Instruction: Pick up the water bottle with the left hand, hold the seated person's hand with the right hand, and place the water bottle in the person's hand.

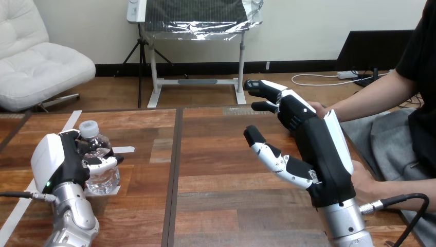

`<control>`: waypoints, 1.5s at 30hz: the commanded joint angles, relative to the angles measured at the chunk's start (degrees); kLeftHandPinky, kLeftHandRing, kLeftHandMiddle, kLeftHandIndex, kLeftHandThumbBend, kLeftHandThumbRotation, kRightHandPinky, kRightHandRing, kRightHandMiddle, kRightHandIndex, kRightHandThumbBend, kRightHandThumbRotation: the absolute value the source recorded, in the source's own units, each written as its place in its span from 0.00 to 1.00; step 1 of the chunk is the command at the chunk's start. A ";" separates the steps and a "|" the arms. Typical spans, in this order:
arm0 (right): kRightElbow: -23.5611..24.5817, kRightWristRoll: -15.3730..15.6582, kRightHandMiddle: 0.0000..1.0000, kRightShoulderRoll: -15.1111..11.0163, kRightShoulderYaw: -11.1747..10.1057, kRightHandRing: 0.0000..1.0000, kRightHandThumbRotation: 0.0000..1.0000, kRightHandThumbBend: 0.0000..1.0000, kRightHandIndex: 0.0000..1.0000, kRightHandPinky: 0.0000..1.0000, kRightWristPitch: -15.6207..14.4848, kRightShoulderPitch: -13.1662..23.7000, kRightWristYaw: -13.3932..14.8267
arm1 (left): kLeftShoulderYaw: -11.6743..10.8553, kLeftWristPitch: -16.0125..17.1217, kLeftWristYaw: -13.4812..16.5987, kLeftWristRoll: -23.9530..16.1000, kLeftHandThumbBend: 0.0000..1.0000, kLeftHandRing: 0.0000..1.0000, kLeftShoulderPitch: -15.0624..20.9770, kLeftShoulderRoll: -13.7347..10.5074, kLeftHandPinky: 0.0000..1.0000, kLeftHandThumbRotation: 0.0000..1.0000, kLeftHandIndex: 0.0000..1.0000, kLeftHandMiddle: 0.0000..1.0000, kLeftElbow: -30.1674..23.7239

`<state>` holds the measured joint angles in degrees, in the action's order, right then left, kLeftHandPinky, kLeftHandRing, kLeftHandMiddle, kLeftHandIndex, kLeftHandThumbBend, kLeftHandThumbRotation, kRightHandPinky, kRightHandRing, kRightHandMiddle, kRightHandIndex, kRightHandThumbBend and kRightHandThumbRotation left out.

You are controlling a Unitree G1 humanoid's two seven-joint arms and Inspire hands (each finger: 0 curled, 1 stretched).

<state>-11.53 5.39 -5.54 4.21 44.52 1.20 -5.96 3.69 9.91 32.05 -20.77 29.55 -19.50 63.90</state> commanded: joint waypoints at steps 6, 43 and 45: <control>2.55 -0.72 0.81 -0.41 -0.45 0.82 0.19 0.41 0.76 0.74 0.36 1.56 -0.01 | 1.21 1.70 1.01 -1.11 0.71 0.47 2.12 -0.81 0.44 0.00 0.51 0.51 -0.56; 2.33 -0.90 0.80 -0.87 -0.30 0.82 0.17 0.40 0.75 0.76 0.35 2.13 0.06 | -4.66 16.40 -3.05 8.90 0.70 0.44 -4.56 3.19 0.41 0.00 0.49 0.48 -12.46; 2.35 -0.89 0.80 -0.80 -0.31 0.82 0.17 0.40 0.75 0.76 0.10 2.13 0.14 | -4.75 16.47 -3.80 9.20 0.69 0.44 -5.47 3.43 0.41 0.00 0.49 0.48 -14.79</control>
<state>-11.46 5.01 -6.59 4.24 44.51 0.82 -6.02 -0.63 22.61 29.46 -12.02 22.60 -16.60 57.55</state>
